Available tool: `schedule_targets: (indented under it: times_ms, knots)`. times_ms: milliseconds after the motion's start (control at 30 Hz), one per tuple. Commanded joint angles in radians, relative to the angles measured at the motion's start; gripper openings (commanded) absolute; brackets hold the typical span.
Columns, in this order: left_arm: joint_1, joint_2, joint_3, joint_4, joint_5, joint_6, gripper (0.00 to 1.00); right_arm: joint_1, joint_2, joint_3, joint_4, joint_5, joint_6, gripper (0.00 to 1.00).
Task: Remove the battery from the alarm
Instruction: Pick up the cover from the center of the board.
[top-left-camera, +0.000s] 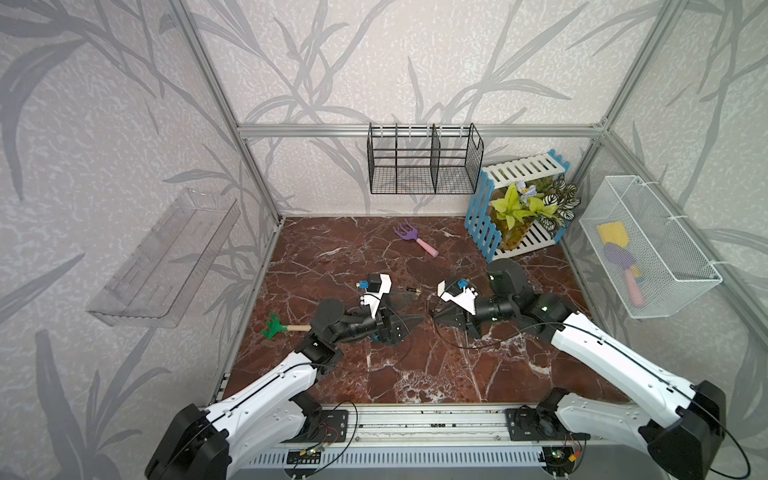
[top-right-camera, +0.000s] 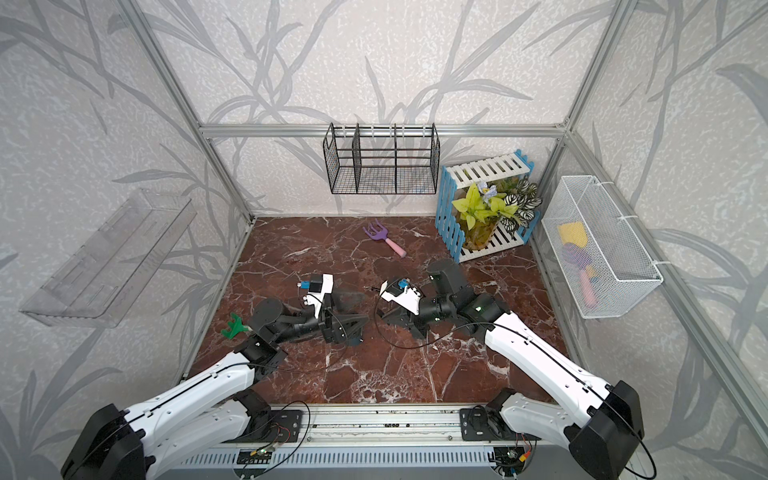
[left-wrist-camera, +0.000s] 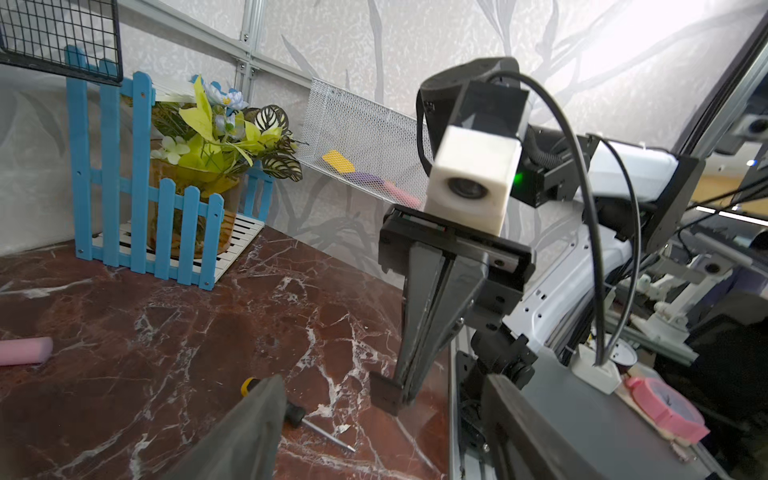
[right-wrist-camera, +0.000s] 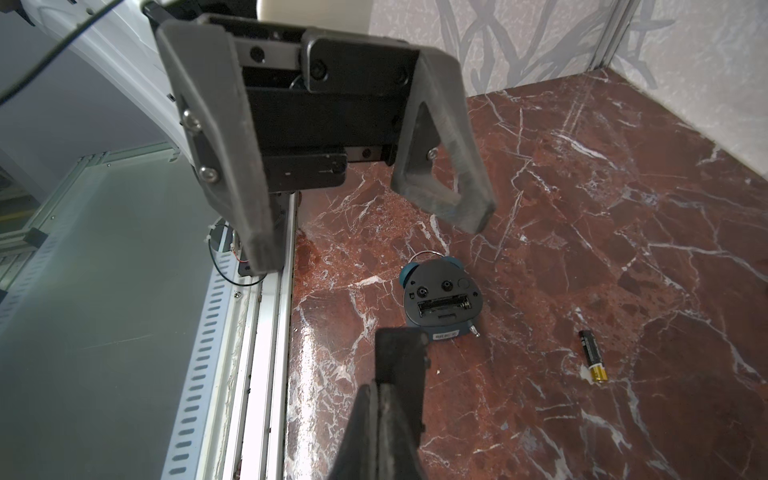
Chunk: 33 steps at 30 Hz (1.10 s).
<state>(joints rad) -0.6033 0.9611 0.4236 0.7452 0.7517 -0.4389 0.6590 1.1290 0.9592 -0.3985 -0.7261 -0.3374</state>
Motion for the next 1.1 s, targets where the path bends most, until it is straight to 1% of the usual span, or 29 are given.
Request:
schedule_targets:
  times_ms: [0,133,200,267,433,533,567,633,700,800,867,967,1067]
  knots:
    - [-0.025,0.024,0.009,0.104,-0.003,-0.100,0.77,0.006,-0.006,-0.001,0.055,-0.011,0.008,0.00]
    - [-0.041,0.049,0.023,0.085,0.030,-0.054,0.74,0.010,0.005,0.005,0.084,-0.059,0.034,0.00]
    - [-0.040,0.055,0.025,0.084,0.050,-0.036,0.71,0.010,0.007,0.007,0.097,-0.088,0.050,0.00]
    - [-0.041,0.057,0.031,0.068,0.065,-0.022,0.69,0.009,0.011,0.009,0.101,-0.114,0.067,0.00]
    - [-0.043,0.060,0.033,0.095,0.068,-0.045,0.62,0.010,0.031,0.015,0.091,-0.179,0.089,0.00]
    - [-0.042,0.062,0.032,0.123,0.071,-0.066,0.61,0.010,0.042,0.021,0.082,-0.229,0.095,0.00]
    - [-0.042,0.063,0.031,0.135,0.074,-0.076,0.59,0.010,0.046,0.022,0.082,-0.237,0.097,0.00]
    - [-0.042,0.065,0.033,0.141,0.086,-0.084,0.54,0.010,0.048,0.024,0.083,-0.241,0.104,0.00]
    - [-0.044,0.064,0.032,0.140,0.094,-0.087,0.51,0.010,0.049,0.023,0.089,-0.243,0.109,0.00]
    - [-0.044,0.065,0.028,0.144,0.103,-0.096,0.50,0.010,0.052,0.026,0.100,-0.243,0.119,0.00]
    - [-0.045,0.067,0.029,0.147,0.111,-0.103,0.47,0.010,0.054,0.023,0.107,-0.245,0.127,0.00]
    - [-0.046,0.068,0.029,0.146,0.117,-0.105,0.45,0.009,0.057,0.024,0.116,-0.249,0.136,0.00]
    - [-0.048,0.071,0.029,0.146,0.127,-0.112,0.44,0.009,0.061,0.021,0.129,-0.254,0.149,0.00]
